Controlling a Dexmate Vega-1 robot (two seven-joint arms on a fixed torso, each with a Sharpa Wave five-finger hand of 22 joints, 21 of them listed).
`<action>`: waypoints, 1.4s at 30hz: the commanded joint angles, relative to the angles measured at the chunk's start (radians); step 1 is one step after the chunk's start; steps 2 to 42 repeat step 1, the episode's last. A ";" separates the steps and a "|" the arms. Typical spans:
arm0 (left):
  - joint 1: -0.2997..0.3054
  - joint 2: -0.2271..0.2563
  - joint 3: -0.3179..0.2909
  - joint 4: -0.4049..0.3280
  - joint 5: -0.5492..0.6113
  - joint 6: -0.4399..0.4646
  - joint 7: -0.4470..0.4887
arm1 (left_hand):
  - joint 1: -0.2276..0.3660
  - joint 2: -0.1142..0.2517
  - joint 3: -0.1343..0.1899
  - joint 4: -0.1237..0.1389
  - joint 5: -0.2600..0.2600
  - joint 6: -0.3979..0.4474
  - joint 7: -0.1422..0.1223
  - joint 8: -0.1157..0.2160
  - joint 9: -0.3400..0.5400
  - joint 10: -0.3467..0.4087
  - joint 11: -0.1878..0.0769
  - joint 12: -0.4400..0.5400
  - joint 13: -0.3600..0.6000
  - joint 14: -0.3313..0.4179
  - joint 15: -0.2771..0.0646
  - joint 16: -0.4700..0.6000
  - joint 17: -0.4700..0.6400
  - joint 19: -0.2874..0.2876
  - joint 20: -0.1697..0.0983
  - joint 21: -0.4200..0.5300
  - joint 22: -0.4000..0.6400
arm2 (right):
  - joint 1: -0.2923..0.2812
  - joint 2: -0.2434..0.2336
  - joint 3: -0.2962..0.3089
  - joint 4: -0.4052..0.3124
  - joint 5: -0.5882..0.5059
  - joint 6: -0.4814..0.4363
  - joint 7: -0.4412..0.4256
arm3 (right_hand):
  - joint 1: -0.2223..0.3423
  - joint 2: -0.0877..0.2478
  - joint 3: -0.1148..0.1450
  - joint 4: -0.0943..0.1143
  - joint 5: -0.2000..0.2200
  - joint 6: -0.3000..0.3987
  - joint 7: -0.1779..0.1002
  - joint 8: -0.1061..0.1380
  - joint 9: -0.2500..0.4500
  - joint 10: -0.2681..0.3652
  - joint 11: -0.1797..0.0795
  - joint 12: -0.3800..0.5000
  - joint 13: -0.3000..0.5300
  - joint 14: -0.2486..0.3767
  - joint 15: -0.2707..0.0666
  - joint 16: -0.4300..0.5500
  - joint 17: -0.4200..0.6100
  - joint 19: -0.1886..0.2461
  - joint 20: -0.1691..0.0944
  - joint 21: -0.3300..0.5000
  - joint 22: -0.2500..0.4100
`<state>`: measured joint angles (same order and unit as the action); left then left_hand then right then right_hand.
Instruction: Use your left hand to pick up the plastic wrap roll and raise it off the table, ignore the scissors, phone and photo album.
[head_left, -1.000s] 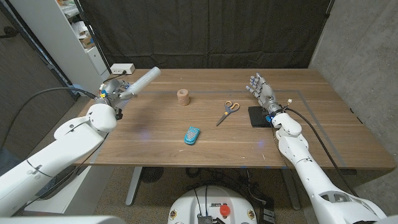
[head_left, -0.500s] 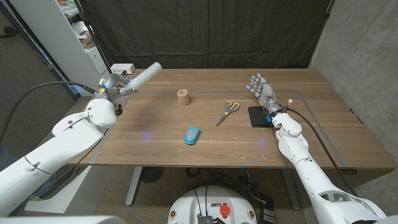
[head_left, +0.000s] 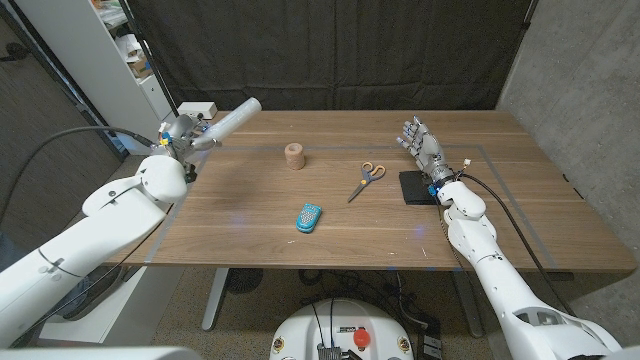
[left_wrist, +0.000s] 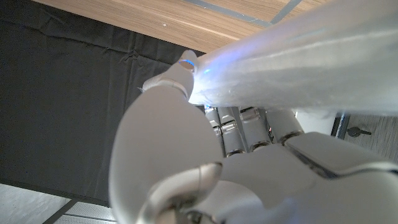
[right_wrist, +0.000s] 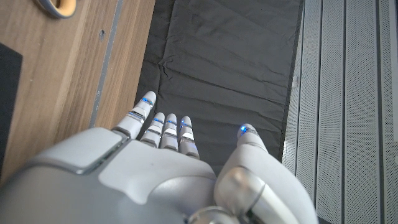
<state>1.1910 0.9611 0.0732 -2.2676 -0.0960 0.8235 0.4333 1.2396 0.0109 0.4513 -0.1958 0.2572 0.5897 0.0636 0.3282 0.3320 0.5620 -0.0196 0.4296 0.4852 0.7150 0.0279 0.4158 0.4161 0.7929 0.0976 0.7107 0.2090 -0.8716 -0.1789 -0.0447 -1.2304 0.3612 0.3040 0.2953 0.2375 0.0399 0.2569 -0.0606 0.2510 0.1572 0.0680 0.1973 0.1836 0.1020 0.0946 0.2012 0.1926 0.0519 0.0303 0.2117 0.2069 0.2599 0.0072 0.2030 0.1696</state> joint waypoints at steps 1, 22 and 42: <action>0.000 0.001 -0.009 0.011 0.001 -0.020 -0.011 | 0.093 0.123 0.051 0.031 0.017 0.009 -0.006 0.008 0.005 0.006 -0.004 0.003 0.004 0.067 -0.058 0.005 0.006 0.020 -0.023 0.008 0.002 | -0.010 0.003 -0.003 -0.012 -0.005 -0.002 -0.015 | 0.000 0.012 -0.001 -0.003 -0.002 0.009 0.000 0.003 0.005 0.005 -0.002 0.004 0.004 0.011 0.001 0.004 0.005 0.006 -0.003 -0.006 0.002; 0.000 0.001 -0.009 0.011 0.001 -0.020 -0.011 | 0.093 0.123 0.051 0.031 0.017 0.009 -0.006 0.008 0.005 0.006 -0.004 0.003 0.004 0.067 -0.058 0.005 0.006 0.020 -0.023 0.008 0.002 | -0.010 0.003 -0.003 -0.012 -0.005 -0.002 -0.015 | 0.000 0.012 -0.001 -0.003 -0.002 0.009 0.000 0.003 0.005 0.005 -0.002 0.004 0.004 0.011 0.001 0.004 0.005 0.006 -0.003 -0.006 0.002; 0.000 0.001 -0.009 0.011 0.001 -0.020 -0.011 | 0.093 0.123 0.051 0.031 0.017 0.009 -0.006 0.008 0.005 0.006 -0.004 0.003 0.004 0.067 -0.058 0.005 0.006 0.020 -0.023 0.008 0.002 | -0.010 0.003 -0.003 -0.012 -0.005 -0.002 -0.015 | 0.000 0.012 -0.001 -0.003 -0.002 0.009 0.000 0.003 0.005 0.005 -0.002 0.004 0.004 0.011 0.001 0.004 0.005 0.006 -0.003 -0.006 0.002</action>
